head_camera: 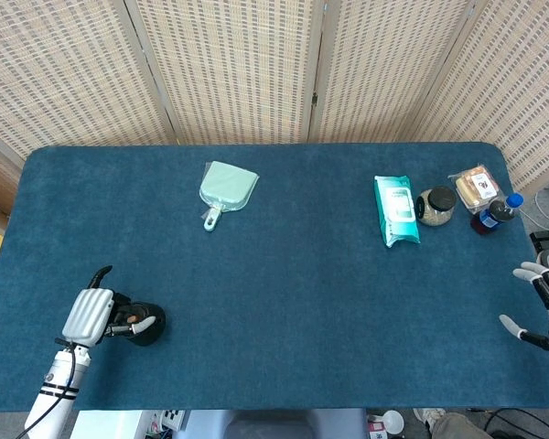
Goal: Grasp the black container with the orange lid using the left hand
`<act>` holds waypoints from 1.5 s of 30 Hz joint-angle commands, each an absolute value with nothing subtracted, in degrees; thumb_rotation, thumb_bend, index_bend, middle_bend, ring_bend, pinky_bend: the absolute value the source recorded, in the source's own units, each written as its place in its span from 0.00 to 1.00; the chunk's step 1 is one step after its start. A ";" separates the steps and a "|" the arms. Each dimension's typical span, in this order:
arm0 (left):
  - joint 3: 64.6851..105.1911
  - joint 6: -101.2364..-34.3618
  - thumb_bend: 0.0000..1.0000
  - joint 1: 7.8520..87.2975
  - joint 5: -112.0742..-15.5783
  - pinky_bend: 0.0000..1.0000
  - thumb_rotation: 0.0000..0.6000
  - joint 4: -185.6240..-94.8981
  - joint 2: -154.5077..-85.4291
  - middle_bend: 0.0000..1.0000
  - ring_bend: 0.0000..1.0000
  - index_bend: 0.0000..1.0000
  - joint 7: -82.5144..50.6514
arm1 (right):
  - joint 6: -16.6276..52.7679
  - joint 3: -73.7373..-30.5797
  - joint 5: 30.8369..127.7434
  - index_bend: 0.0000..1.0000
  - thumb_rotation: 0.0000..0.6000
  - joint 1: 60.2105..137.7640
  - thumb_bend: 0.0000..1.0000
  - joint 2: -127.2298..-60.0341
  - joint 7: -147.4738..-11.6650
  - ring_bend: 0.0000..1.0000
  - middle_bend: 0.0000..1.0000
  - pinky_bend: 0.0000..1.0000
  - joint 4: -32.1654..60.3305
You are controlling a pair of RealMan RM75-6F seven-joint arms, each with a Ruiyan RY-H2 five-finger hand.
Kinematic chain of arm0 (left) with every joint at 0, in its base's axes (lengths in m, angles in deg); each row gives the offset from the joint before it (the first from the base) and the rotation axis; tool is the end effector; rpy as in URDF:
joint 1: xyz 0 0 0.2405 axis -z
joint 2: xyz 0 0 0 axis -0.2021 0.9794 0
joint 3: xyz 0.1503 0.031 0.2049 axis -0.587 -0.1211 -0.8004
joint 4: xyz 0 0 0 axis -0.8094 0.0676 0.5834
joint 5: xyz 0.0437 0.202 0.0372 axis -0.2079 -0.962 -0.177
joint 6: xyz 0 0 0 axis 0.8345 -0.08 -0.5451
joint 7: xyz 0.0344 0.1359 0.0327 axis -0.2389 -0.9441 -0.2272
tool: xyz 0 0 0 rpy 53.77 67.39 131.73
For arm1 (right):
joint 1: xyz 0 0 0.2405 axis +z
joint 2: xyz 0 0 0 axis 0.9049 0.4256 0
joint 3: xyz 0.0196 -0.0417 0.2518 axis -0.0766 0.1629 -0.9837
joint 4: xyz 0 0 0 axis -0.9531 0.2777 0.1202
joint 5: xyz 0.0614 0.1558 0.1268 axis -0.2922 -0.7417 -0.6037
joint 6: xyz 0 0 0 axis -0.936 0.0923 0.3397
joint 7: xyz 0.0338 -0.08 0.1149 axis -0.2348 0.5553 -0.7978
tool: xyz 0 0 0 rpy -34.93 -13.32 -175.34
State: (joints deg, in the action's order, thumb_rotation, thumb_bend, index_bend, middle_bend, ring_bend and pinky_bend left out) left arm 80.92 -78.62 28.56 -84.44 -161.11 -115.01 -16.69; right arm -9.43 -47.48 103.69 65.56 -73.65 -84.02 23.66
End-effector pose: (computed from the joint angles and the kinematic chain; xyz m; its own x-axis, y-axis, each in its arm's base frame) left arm -0.2457 0.2371 0.0620 0.1766 0.1411 0.9741 0.9758 -0.1551 -0.1544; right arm -0.3374 -0.1674 0.1993 0.4484 0.1336 0.8838 -0.8934 0.0354 0.4479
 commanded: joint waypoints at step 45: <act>82.39 -84.70 0.34 27.17 -87.31 0.39 0.91 -159.62 -116.12 1.00 0.92 1.00 -18.83 | -8.32 -47.36 103.08 0.30 1.00 65.81 0.10 -74.39 -86.06 0.09 0.26 0.15 21.55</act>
